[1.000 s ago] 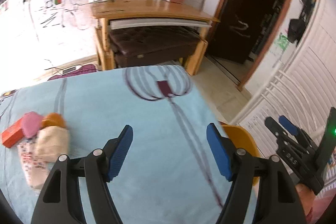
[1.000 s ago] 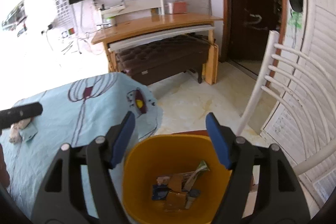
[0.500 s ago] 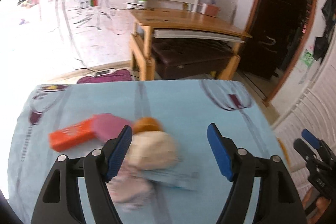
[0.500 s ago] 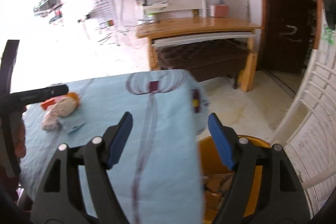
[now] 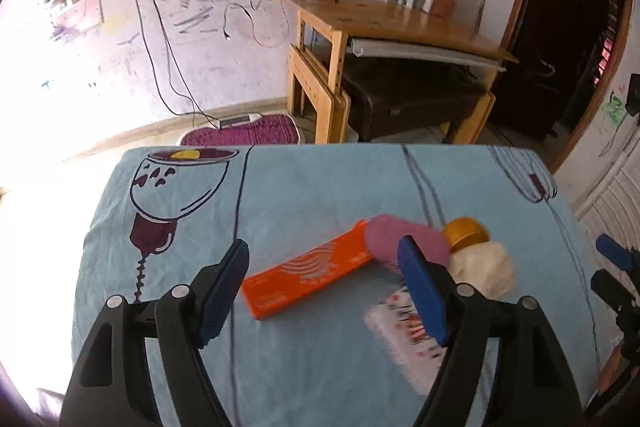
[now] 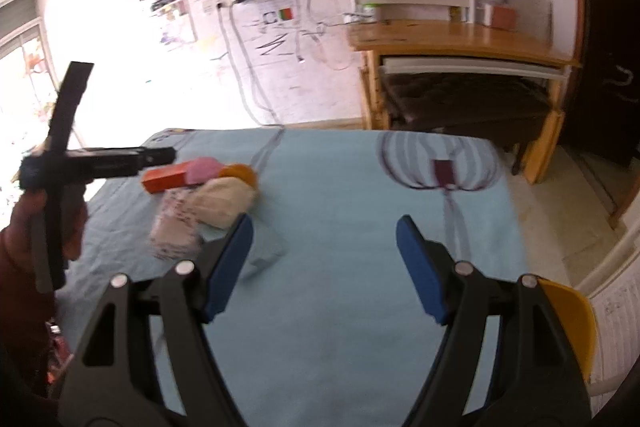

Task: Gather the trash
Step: 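Grasp the orange box with the left gripper, then grasp the white bun with right gripper while left lifts the orange box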

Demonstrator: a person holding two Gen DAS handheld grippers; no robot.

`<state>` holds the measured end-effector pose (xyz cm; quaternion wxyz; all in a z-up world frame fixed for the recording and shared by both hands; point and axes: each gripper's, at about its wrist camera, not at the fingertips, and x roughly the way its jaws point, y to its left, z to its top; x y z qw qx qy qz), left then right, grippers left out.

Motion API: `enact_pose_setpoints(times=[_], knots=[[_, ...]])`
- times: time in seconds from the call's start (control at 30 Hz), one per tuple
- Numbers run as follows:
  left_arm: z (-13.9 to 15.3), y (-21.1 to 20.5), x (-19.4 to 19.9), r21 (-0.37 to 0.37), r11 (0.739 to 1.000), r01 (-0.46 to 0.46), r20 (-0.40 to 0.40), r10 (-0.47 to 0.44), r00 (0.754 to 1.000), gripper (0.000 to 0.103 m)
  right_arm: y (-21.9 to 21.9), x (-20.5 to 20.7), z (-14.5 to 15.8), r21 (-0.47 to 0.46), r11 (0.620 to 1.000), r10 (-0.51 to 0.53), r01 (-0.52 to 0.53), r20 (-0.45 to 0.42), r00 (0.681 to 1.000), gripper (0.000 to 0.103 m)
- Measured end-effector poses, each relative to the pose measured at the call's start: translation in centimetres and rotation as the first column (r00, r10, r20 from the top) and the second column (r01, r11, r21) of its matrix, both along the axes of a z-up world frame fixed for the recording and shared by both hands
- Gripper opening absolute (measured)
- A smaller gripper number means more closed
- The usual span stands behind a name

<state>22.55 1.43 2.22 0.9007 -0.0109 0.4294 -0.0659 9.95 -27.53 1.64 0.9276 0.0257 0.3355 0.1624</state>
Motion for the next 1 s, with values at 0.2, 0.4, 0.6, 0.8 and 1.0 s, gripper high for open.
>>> enact_pose_setpoints(times=[0.2,0.4,0.6,0.8,1.0], knots=[[-2.1,1.7,1.3,0.010,0.996,0.092,-0.065,-0.091,0.994,0.072,3.2,1.5,-0.2,-0.025,0.999,0.031,-0.032,-0.035,0.999,0.071],[-3.3,2.3,2.0,0.056,0.986,0.158,-0.068,-0.154,0.986,0.072,5.1,2.3,-1.0,-0.036,0.999,0.030,-0.033,-0.067,0.997,0.081],[-4.0,1.5,2.3,0.105,0.978,0.180,-0.057,-0.174,0.983,0.057,6.4,2.8,-1.2,-0.057,0.998,0.028,-0.032,-0.080,0.996,0.081],[-3.7,1.9,0.7,0.127,0.982,0.143,-0.037,-0.140,0.990,0.018,7.3,3.7,-1.4,-0.024,0.999,0.036,-0.039,-0.100,0.994,0.081],[-3.6,3.1,-0.9,0.110,0.992,0.065,-0.034,-0.062,0.998,0.018,8.2,4.7,-1.8,-0.021,0.999,0.031,-0.034,-0.116,0.993,0.081]])
